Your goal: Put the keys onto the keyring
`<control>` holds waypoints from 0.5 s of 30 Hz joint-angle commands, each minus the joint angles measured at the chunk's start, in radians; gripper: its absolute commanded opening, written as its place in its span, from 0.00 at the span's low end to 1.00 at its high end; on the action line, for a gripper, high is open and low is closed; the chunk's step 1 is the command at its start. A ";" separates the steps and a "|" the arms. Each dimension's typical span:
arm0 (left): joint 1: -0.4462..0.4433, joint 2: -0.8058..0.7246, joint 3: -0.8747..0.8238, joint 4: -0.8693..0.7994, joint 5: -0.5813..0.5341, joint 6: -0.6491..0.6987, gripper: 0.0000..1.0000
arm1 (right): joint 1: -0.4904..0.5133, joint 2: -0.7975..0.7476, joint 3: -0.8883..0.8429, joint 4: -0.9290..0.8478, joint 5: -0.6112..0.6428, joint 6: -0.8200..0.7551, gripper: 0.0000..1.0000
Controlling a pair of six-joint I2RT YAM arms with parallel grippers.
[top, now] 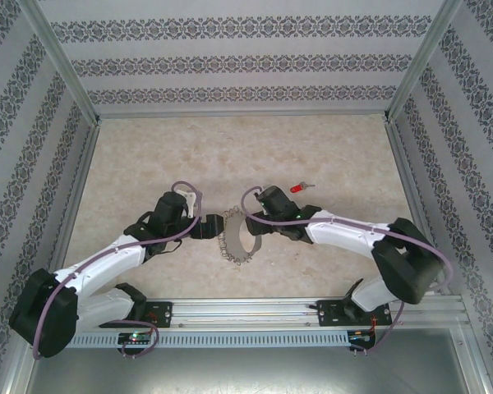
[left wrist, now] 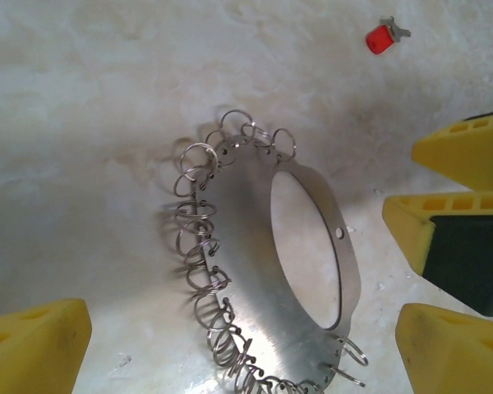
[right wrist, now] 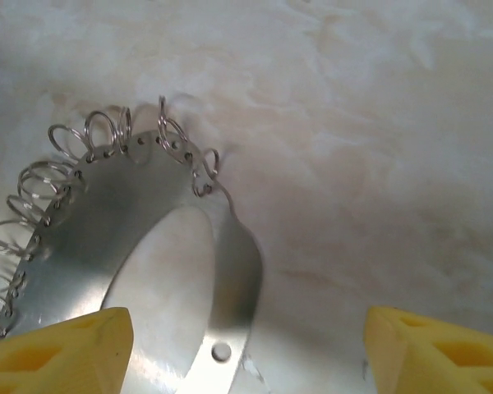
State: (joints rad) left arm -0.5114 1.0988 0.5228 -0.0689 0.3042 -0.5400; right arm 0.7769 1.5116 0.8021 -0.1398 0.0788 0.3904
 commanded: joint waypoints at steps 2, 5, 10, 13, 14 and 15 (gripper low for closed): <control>-0.012 -0.040 -0.011 0.004 -0.025 -0.014 0.95 | 0.010 0.088 0.067 0.056 -0.032 -0.012 0.67; -0.013 -0.055 -0.025 0.033 -0.020 -0.020 0.95 | 0.006 0.127 0.093 0.062 -0.031 -0.007 0.60; -0.013 -0.048 -0.025 0.047 -0.015 -0.004 0.96 | 0.005 0.196 0.134 0.057 -0.040 -0.003 0.52; -0.012 -0.064 -0.026 0.032 -0.021 0.011 0.97 | 0.007 0.234 0.155 0.060 -0.052 0.004 0.49; -0.012 -0.071 -0.028 0.025 -0.024 0.016 0.97 | 0.006 0.246 0.162 0.060 -0.052 0.006 0.48; -0.013 -0.079 -0.029 0.018 -0.026 0.022 0.97 | 0.006 0.255 0.168 0.058 -0.050 0.007 0.47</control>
State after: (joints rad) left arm -0.5114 1.0523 0.5053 -0.0597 0.2951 -0.5423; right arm 0.7769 1.7405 0.9379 -0.0875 0.0422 0.3897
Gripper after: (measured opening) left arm 0.966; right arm 0.476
